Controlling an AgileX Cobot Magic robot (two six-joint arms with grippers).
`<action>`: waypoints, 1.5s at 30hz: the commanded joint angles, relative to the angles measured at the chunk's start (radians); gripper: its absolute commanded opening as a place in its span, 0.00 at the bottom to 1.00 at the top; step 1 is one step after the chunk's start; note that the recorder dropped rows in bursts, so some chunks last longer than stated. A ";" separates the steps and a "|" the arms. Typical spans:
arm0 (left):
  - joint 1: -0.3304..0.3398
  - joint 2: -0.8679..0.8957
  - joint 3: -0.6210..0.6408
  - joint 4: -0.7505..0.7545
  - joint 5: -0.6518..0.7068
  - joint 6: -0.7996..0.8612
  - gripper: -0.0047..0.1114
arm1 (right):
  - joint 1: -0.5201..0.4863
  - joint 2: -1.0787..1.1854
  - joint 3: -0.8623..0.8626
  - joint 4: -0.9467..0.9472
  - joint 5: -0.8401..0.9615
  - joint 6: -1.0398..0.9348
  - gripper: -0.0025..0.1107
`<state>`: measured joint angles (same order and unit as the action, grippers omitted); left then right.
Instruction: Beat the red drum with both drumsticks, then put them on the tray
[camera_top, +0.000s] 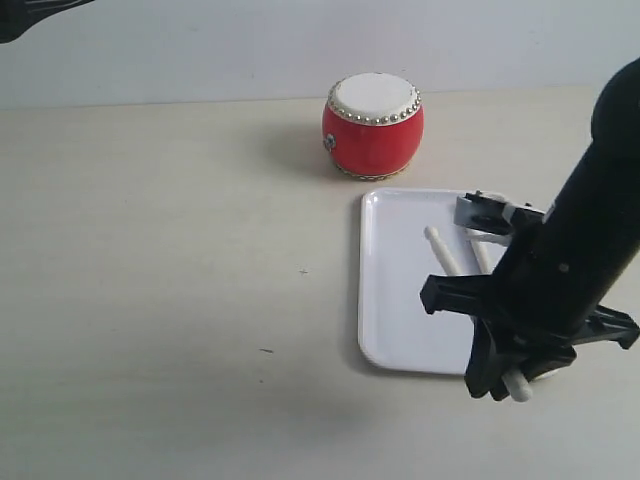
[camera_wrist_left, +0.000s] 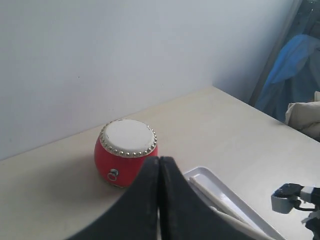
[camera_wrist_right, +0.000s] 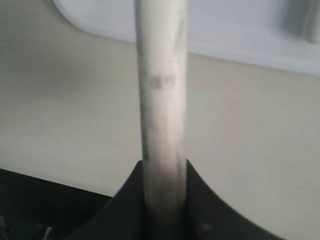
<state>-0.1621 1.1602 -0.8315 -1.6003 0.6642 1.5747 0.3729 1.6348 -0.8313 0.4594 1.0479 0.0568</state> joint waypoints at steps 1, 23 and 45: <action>-0.001 -0.008 0.006 -0.009 0.009 -0.006 0.04 | -0.001 0.070 -0.105 0.007 0.013 0.027 0.02; -0.001 -0.008 0.006 -0.011 0.009 -0.012 0.04 | -0.001 0.354 -0.308 0.005 -0.055 0.072 0.02; -0.001 -0.008 0.006 -0.005 0.011 -0.012 0.04 | -0.001 0.352 -0.326 -0.036 -0.069 0.047 0.49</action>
<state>-0.1621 1.1602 -0.8315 -1.6003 0.6707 1.5667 0.3729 1.9922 -1.1364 0.4380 0.9644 0.1235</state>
